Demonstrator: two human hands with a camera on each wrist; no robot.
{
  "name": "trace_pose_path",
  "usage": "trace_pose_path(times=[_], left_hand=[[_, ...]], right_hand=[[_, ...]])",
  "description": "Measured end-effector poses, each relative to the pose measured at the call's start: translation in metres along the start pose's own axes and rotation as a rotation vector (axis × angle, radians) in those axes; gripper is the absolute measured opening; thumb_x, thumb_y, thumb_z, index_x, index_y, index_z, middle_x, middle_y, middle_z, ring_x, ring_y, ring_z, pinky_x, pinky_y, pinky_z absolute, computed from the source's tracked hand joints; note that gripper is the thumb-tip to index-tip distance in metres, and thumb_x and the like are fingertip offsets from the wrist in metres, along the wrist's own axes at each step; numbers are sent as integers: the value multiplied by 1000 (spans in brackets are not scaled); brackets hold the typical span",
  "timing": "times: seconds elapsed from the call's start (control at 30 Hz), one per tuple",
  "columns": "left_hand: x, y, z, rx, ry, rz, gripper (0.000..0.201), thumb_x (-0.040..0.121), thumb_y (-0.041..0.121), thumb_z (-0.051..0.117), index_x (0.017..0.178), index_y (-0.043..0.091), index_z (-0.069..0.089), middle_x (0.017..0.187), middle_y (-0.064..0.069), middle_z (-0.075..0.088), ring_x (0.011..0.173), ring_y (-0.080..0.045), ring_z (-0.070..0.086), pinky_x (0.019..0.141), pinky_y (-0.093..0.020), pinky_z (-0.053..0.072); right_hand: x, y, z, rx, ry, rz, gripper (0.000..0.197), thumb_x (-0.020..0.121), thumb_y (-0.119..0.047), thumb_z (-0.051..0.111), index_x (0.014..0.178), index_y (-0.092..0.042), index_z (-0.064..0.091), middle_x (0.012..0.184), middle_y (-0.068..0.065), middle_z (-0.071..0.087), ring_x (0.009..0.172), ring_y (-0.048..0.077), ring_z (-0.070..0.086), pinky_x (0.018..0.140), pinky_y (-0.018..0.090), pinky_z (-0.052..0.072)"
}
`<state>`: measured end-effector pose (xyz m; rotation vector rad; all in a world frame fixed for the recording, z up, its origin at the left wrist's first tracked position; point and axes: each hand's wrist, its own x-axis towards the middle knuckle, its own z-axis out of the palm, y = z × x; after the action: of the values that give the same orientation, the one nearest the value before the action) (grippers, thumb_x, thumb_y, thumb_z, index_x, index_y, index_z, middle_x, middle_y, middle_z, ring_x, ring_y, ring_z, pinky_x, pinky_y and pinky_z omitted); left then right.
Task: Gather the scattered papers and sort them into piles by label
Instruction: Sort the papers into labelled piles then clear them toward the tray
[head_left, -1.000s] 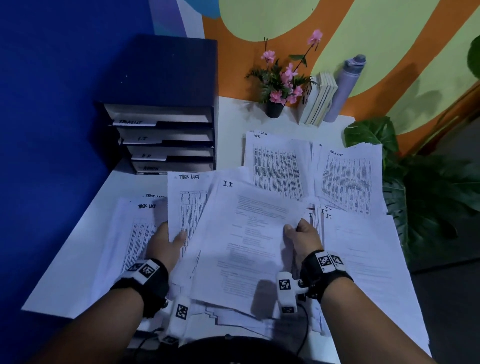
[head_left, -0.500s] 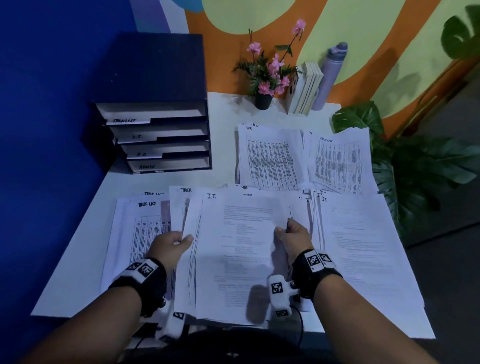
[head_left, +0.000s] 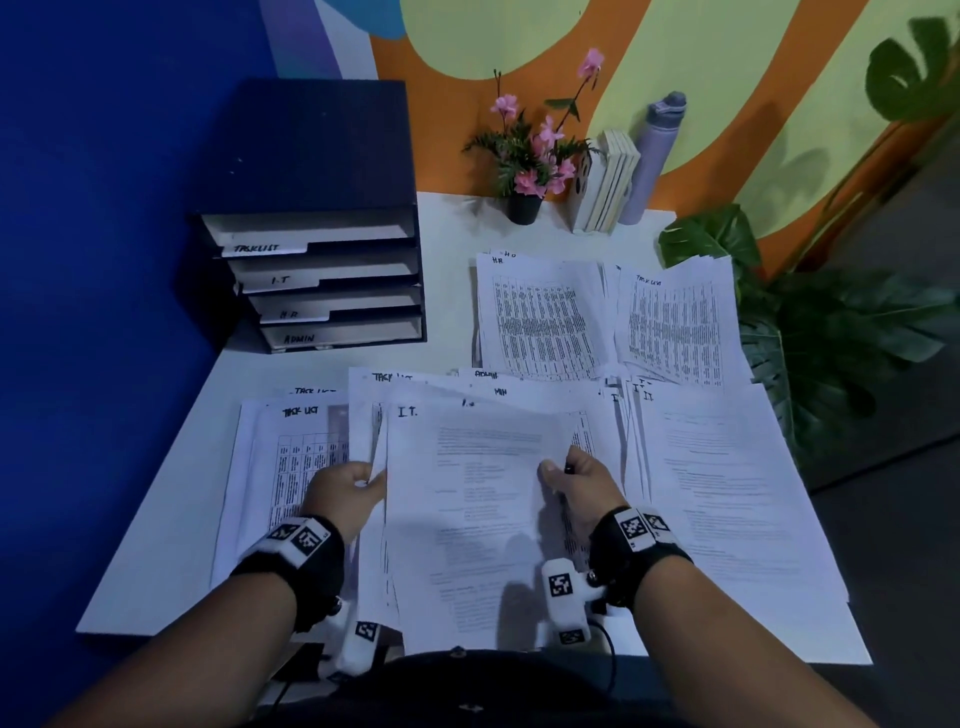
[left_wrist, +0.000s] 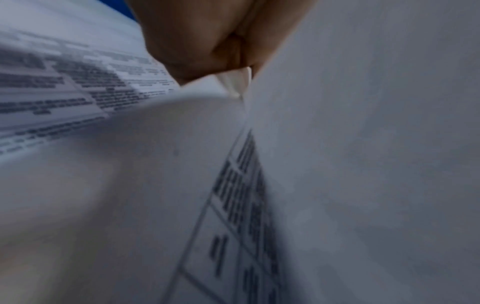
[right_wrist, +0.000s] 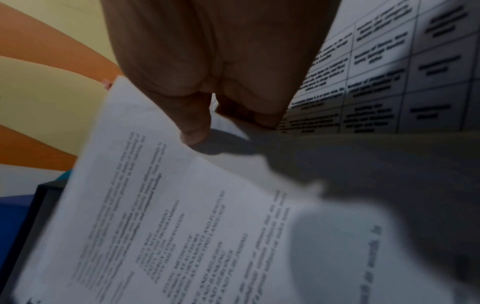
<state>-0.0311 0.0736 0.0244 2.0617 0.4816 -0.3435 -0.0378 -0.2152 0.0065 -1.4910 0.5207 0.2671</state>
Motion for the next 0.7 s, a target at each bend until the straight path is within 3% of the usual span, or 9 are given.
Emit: trace_pose_path(times=[0.07,0.1,0.17,0.23,0.3,0.37,0.4,0.5,0.7], left_hand=[[0,-1,0,59,30,20,25,88,24,67,109,10,70,114,-5,67,106,-24,63,91,-26,47],[-1,-1,-1,62,49,32,18,89,17,65,106,15,71,116,-3,67,98,-20,65,84,-21,48],[-2,-3,-2,60,100,53,26,92,5,56,99,24,71,119,-4,65,70,-12,61,55,-11,48],[-2,-1,-5,51,151,62,35,94,0,48,96,28,68,118,-5,64,52,-15,54,40,-18,45],[0,7,-7,35,211,76,38,95,-1,41,96,28,64,118,-9,64,46,-20,50,42,-23,43],[3,16,-7,5,247,79,40,95,-2,36,98,29,61,125,-10,60,47,-20,49,43,-23,40],[3,22,-6,-6,255,86,41,95,-3,35,99,29,61,128,-10,58,47,-19,49,44,-23,39],[3,36,0,-27,257,93,41,95,-2,34,100,29,60,130,-10,57,46,-17,46,42,-22,38],[-1,49,14,-37,255,62,41,95,-1,35,99,32,59,124,-7,58,43,-15,43,36,-20,36]], right_hand=[[-2,-2,0,-19,-27,-27,19,93,2,57,93,-14,66,83,-5,75,80,17,69,72,31,54],[-3,-2,-2,-29,-18,-51,20,93,2,56,97,-15,66,88,-5,75,84,15,70,75,32,55],[0,-5,-10,-96,86,-91,18,93,2,54,91,-15,61,78,-11,71,73,7,66,69,26,52],[5,-16,-23,-158,222,-123,8,91,-2,52,94,-10,52,79,3,58,71,16,56,63,24,46],[9,-35,-43,-268,348,-160,23,92,-2,48,114,-9,50,91,10,49,77,19,50,63,20,41],[11,-58,-69,-380,435,-148,44,96,-3,45,140,-8,39,113,12,51,101,23,53,82,24,40],[11,-67,-82,-436,483,-151,48,98,-5,44,145,-9,35,125,16,52,113,28,53,90,29,40],[12,-89,-127,-658,610,-151,46,97,-7,43,143,-11,38,131,25,54,118,41,53,95,40,42],[7,-109,-189,-905,709,-147,30,92,-5,44,119,-3,57,115,24,61,101,44,59,82,41,45]])
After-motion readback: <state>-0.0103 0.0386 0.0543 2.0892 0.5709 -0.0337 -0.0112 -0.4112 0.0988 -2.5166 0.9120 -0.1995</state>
